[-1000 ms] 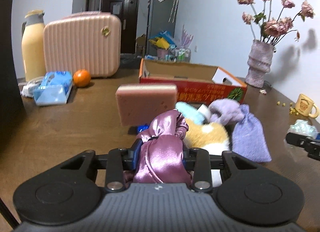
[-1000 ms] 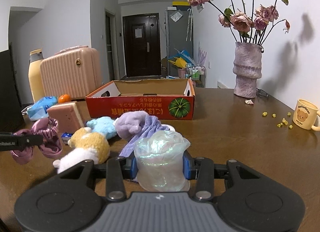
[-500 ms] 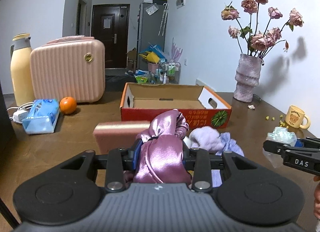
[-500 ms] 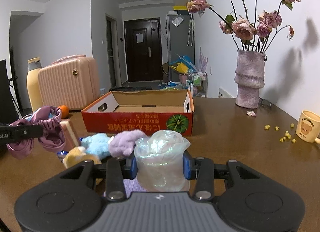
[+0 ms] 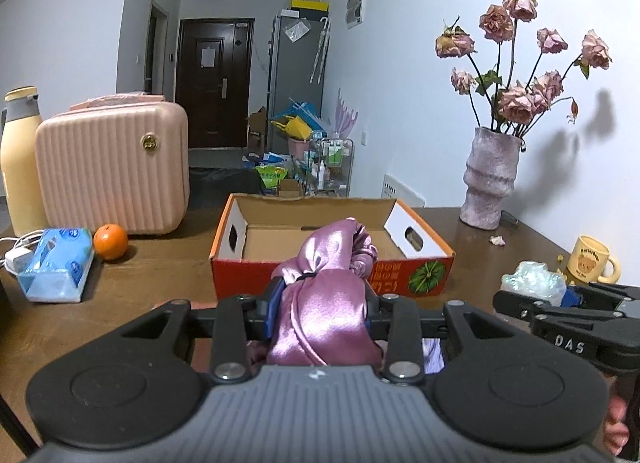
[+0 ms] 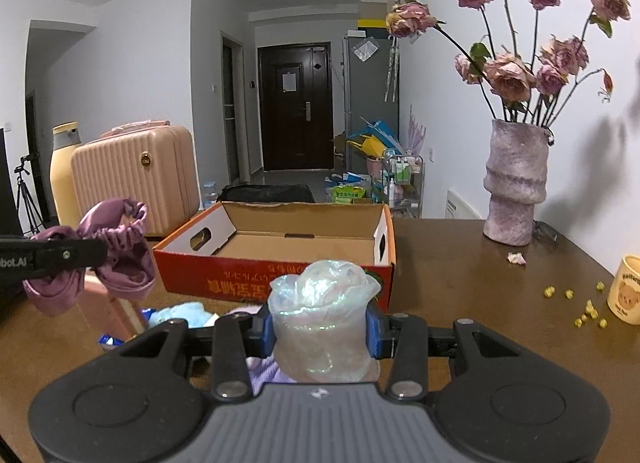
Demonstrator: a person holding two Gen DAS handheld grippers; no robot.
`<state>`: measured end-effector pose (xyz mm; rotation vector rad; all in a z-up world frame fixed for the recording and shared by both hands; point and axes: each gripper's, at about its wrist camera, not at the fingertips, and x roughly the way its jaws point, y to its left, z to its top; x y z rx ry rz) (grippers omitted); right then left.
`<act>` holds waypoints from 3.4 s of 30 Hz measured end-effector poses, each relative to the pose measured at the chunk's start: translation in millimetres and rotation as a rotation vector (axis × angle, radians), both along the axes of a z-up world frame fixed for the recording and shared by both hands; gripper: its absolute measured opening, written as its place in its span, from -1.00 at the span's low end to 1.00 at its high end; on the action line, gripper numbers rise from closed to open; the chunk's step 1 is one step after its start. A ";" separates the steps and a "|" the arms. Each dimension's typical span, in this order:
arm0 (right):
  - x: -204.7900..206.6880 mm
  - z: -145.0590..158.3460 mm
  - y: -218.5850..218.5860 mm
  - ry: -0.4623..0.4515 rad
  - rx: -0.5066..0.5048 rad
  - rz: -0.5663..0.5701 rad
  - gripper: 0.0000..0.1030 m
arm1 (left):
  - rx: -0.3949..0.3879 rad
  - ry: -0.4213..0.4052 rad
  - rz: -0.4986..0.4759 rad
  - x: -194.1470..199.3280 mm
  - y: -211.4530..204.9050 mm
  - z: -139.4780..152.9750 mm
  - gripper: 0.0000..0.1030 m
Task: Organize soft objects
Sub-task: 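Carry the scrunchie and plastic bag with both grippers over the cardboard box, then open both grippers to drop the scrunchie and plastic bag into the box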
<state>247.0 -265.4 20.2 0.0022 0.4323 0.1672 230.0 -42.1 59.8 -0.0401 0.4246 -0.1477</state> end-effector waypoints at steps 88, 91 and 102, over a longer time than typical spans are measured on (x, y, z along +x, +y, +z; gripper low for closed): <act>264.6 -27.0 15.5 0.121 -0.041 0.056 1.00 | 0.116 0.143 0.368 244.2 -39.3 -23.4 1.00; 259.2 -25.6 17.1 0.115 -0.046 0.057 1.00 | 0.112 0.145 0.363 241.9 -39.1 -22.7 1.00; 227.7 -16.0 19.1 0.075 -0.061 0.070 1.00 | 0.101 0.117 0.324 210.6 -40.7 -10.3 1.00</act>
